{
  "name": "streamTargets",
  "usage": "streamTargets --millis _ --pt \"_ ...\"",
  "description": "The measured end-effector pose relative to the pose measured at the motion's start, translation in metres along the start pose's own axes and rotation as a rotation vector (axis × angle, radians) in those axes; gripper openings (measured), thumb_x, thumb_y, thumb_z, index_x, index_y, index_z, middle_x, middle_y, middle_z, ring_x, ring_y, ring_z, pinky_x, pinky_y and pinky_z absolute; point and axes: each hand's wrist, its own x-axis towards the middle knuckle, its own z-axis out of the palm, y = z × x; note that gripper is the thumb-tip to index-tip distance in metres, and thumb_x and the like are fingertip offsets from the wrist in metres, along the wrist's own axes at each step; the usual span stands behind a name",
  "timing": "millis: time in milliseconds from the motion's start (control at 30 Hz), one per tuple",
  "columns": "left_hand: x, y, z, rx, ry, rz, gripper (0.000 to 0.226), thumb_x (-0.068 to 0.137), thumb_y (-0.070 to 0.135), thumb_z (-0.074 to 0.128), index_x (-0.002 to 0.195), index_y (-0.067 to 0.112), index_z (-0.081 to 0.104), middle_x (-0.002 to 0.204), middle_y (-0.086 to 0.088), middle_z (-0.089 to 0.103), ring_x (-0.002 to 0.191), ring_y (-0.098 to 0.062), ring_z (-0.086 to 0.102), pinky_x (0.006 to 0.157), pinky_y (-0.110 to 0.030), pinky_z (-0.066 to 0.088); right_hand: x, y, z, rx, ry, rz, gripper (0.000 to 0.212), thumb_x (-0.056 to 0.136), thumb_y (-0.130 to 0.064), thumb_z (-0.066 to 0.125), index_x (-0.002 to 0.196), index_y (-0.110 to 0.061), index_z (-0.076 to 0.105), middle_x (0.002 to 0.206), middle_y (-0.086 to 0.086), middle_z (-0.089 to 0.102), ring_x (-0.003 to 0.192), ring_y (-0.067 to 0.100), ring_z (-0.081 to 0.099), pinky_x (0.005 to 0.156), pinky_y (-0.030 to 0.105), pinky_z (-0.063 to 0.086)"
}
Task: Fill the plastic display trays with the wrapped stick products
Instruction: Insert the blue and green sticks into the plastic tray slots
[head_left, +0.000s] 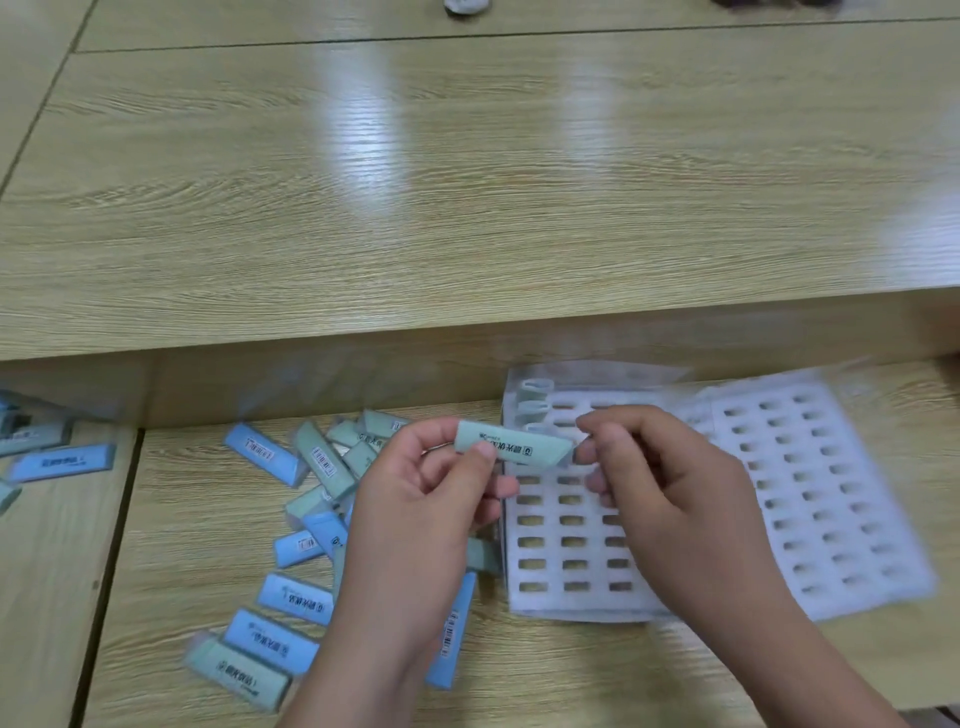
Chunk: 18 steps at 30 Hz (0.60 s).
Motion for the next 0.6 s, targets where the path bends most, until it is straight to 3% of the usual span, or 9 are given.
streamTargets --millis 67,133,300,467,600 --pt "-0.001 -0.002 0.003 -0.011 -0.017 -0.019 0.011 0.094 0.011 0.065 0.104 0.014 0.065 0.079 -0.01 0.076 0.07 -0.013 0.07 0.057 -0.019 0.052 -0.007 -0.004 0.004 0.274 -0.094 0.096 0.008 0.088 -0.04 0.068 0.096 -0.041 0.069 0.084 -0.013 0.072 0.076 0.006 0.07 0.064 0.017 0.054" --pt "-0.004 -0.005 0.005 0.016 -0.028 -0.013 0.01 0.093 0.015 0.066 0.103 0.018 0.067 0.08 -0.007 0.076 0.068 -0.011 0.069 0.056 -0.017 0.051 -0.01 -0.005 0.006 0.35 -0.072 0.1 0.019 0.086 -0.022 0.074 0.094 -0.039 0.071 0.084 -0.009 0.072 0.076 0.01 0.07 0.067 0.017 0.055" --pt "-0.001 -0.018 -0.004 0.243 0.167 0.145 0.009 0.088 0.025 0.073 0.095 0.031 0.07 0.073 0.012 0.064 0.062 0.0 0.057 0.057 -0.012 0.047 -0.002 0.003 -0.003 0.077 0.121 -0.069 0.022 0.093 -0.023 0.065 0.102 -0.043 0.069 0.093 -0.019 0.069 0.087 0.002 0.067 0.068 0.005 0.047" --pt "0.004 -0.027 -0.006 0.362 0.097 0.094 0.023 0.086 0.03 0.075 0.108 0.035 0.071 0.09 0.017 0.071 0.085 0.001 0.067 0.077 -0.022 0.054 0.003 0.016 0.002 -0.191 0.095 -0.293 0.023 0.096 -0.024 0.062 0.116 -0.035 0.068 0.105 -0.026 0.063 0.097 -0.004 0.061 0.08 0.008 0.046" --pt "0.003 -0.029 -0.004 0.364 0.002 0.109 0.02 0.095 0.021 0.065 0.11 0.03 0.075 0.099 0.015 0.076 0.095 -0.005 0.071 0.086 -0.036 0.058 0.007 0.022 0.006 -0.273 0.117 -0.383 0.027 0.093 -0.018 0.062 0.117 -0.024 0.071 0.103 -0.014 0.065 0.097 -0.005 0.059 0.082 0.006 0.043"
